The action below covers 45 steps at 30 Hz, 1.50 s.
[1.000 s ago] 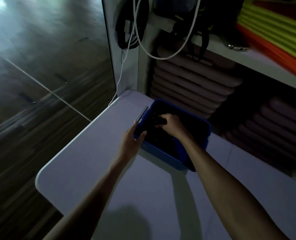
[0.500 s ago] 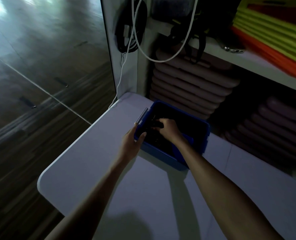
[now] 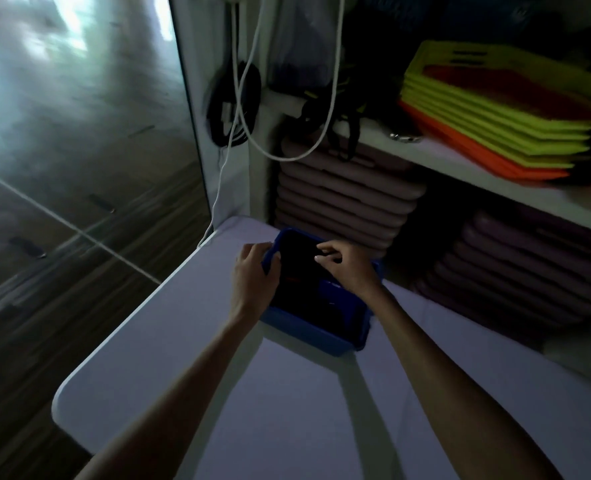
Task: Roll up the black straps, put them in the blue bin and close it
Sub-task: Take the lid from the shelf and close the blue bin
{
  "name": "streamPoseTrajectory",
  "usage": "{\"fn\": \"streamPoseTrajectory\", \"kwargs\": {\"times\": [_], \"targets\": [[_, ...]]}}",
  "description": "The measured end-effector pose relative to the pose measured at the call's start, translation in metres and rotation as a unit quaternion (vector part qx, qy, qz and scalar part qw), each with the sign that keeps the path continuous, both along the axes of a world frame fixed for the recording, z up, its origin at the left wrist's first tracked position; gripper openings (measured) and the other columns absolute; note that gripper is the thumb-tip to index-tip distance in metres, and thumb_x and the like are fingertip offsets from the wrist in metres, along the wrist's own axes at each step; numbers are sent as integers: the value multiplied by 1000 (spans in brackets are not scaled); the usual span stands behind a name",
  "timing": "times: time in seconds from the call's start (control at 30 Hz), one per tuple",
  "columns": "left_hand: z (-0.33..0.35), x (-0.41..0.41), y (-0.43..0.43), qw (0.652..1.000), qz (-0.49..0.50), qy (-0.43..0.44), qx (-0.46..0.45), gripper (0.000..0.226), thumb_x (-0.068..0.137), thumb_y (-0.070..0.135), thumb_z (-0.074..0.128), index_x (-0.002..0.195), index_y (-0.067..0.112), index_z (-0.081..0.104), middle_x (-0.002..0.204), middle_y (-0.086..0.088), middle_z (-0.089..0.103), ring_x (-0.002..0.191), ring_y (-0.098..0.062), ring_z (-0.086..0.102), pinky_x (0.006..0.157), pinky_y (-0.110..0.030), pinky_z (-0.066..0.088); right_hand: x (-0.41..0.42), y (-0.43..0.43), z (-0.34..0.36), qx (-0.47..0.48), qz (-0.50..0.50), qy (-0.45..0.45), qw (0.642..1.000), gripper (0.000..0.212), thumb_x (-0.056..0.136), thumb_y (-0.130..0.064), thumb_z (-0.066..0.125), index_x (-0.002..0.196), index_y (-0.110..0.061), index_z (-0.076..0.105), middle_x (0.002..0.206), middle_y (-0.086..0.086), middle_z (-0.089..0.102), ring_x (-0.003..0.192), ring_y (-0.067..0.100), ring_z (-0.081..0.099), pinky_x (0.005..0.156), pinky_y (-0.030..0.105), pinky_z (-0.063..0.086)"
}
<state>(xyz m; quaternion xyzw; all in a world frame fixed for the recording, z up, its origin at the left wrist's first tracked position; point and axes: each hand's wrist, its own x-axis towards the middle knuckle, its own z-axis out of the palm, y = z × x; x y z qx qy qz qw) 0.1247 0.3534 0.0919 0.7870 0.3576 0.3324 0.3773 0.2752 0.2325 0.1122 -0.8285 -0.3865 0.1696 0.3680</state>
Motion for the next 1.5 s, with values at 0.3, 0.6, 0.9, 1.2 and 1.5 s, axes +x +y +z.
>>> {"fn": "streamPoseTrajectory", "kwargs": {"times": [0.3, 0.6, 0.9, 1.2, 1.5], "targets": [[311, 155, -110, 933, -215, -246, 152, 12, 87, 21, 61, 92, 13, 69, 80, 3, 66, 72, -6, 58, 65, -10, 40, 73, -159, 298, 269, -156, -266, 912, 9, 88, -16, 66, 93, -22, 69, 73, -11, 66, 66, -6, 60, 63, 10, 45], [543, 247, -235, 856, -272, -371, 236, 14, 89, 26, 55, 89, 15, 63, 73, 7, 58, 67, -6, 55, 60, -10, 41, 135, -305, 509, 257, -298, -476, 787, 6, 87, -26, 65, 89, -22, 69, 72, -12, 63, 68, 4, 61, 65, 21, 51], [591, 320, -246, 925, -280, -150, 208, 45, 93, 44, 42, 130, 19, 51, 121, -9, 59, 93, -25, 58, 77, -33, 50, 190, -347, 554, 176, -391, -375, 822, 47, 91, -61, 37, 117, -29, 59, 92, 1, 66, 83, 27, 67, 80, 46, 57], [552, 328, -257, 882, -285, -361, 104, 20, 92, 30, 54, 96, 13, 62, 90, -7, 66, 88, -24, 67, 84, -42, 54, 208, -336, 520, 527, -251, -152, 798, 13, 96, -23, 53, 94, -13, 62, 94, 15, 68, 72, 22, 71, 63, 31, 59], [492, 290, -233, 809, -419, -401, -91, 42, 86, 14, 63, 125, 20, 46, 114, -11, 61, 105, -23, 61, 85, -36, 54, 160, -355, 444, 631, -184, -76, 750, 39, 95, -7, 52, 133, -4, 45, 112, 13, 65, 96, 28, 69, 66, 29, 61]]}}
